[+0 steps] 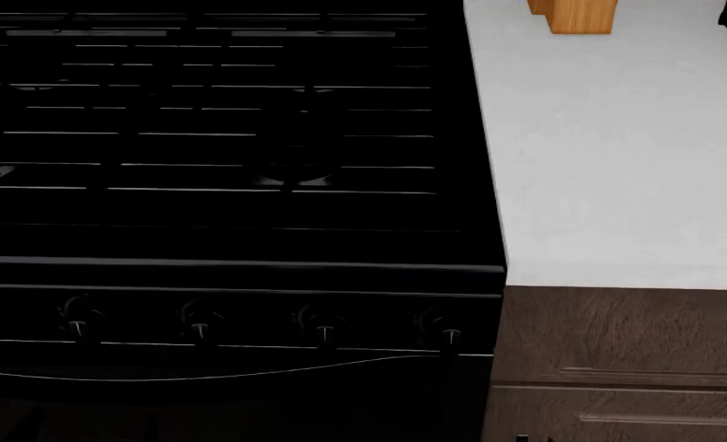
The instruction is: Press the start button on the microwave
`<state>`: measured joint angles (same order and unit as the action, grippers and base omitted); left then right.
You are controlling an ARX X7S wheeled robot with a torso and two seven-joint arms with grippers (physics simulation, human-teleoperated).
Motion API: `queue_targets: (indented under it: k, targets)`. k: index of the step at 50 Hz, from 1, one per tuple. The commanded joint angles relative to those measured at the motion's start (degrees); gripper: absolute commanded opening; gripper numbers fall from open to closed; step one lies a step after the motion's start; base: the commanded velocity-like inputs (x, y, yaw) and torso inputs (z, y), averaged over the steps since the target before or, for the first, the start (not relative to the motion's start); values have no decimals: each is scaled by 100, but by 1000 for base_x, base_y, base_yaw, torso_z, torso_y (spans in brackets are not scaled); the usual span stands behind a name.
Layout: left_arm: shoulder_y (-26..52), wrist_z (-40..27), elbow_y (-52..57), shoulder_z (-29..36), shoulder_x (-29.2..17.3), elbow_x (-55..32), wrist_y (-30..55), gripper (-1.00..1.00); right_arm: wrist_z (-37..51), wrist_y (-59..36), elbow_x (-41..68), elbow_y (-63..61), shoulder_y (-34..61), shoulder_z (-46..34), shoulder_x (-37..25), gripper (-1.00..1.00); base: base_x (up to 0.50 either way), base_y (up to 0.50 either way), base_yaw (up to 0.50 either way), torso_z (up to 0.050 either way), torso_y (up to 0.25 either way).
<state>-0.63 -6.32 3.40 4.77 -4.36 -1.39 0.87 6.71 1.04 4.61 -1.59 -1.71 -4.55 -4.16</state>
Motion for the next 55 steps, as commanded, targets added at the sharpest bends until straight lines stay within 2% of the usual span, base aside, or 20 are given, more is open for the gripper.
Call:
queue_targets:
  k: [1, 14, 30, 32, 38, 45, 55]
  targets:
    - [42, -110, 640, 48, -83, -133, 457, 100, 134, -211, 85, -580, -16, -70, -140, 100, 0, 0, 0, 0, 0]
    - [636, -71, 1375, 49, -254, -397, 1347, 100, 174, -843, 243, -1530, 272, -133, -350, 100, 0, 0, 0, 0, 0]
    - [2108, -117, 1434, 55, -414, -583, 2714, 100, 106, -2850, 644, -2424, 1591, -157, -693, 100, 0, 0, 0, 0, 0]
    - [2337, -96, 1626, 73, -399, -695, 3141, 100, 125, -3341, 718, -2564, 1936, -155, -749, 100, 0, 0, 0, 0, 0]
    - [2963, -190, 1516, 8, -315, -845, 3764, 100, 189, -3924, 822, -2607, 2548, -112, -776, 100, 0, 0, 0, 0, 0]
    - [3190, -262, 1543, 2, -330, -857, 3796, 100, 182, -4237, 1003, -2721, 2806, -104, -727, 100, 33, 0, 0, 0, 0]
    - [3088, -328, 1665, 9, -336, -923, 3760, 100, 181, -4188, 1081, -2702, 2847, -92, -716, 100, 472, 0, 0, 0, 0]
